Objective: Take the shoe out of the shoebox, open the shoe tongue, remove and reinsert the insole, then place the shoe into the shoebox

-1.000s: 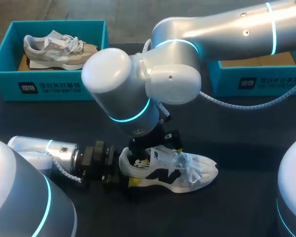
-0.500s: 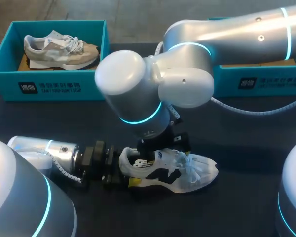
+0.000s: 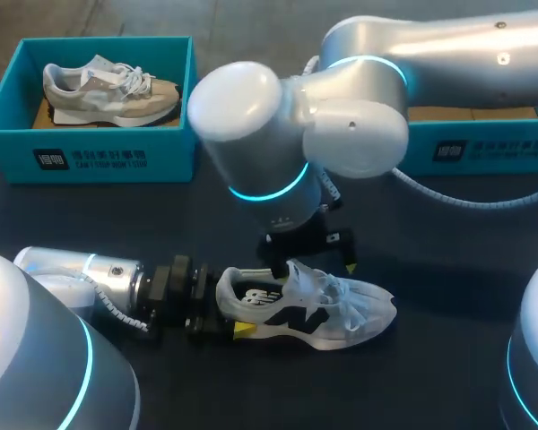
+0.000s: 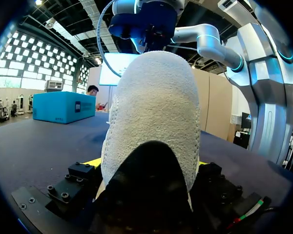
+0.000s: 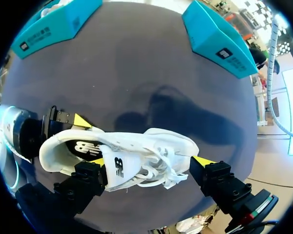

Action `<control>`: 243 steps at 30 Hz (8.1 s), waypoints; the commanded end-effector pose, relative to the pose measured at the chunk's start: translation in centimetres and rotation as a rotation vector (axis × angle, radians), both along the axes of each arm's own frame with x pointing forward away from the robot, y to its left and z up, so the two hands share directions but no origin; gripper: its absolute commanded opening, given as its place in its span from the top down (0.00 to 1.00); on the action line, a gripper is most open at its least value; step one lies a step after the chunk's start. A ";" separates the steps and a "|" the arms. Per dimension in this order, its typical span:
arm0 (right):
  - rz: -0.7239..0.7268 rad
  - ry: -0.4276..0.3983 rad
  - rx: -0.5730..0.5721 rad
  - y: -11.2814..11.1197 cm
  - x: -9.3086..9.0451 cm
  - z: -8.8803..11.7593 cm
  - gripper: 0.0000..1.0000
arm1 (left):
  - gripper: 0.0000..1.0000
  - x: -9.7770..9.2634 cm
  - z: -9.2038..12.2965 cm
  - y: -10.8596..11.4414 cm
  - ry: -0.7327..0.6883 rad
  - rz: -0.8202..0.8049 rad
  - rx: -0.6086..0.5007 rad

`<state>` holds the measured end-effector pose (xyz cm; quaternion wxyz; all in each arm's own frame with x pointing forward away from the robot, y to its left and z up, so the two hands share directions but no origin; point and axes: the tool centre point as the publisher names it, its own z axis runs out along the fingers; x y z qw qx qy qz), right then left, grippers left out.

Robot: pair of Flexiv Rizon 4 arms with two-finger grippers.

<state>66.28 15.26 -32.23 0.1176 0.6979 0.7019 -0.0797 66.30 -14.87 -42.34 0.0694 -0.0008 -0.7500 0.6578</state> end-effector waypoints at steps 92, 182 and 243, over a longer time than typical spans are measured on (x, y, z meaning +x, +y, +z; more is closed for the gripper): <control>-0.007 0.055 0.807 -12.2 -2.6 -4.5 1.00 | 1.00 -0.4 -0.5 0.0 0.001 0.001 0.001; 1.524 0.191 0.359 6.2 -1.6 4.7 1.00 | 1.00 -0.4 -0.5 0.0 0.001 0.001 0.001; 1.513 0.122 0.154 6.0 0.2 -5.5 1.00 | 1.00 -0.4 -0.5 0.0 0.001 0.001 0.001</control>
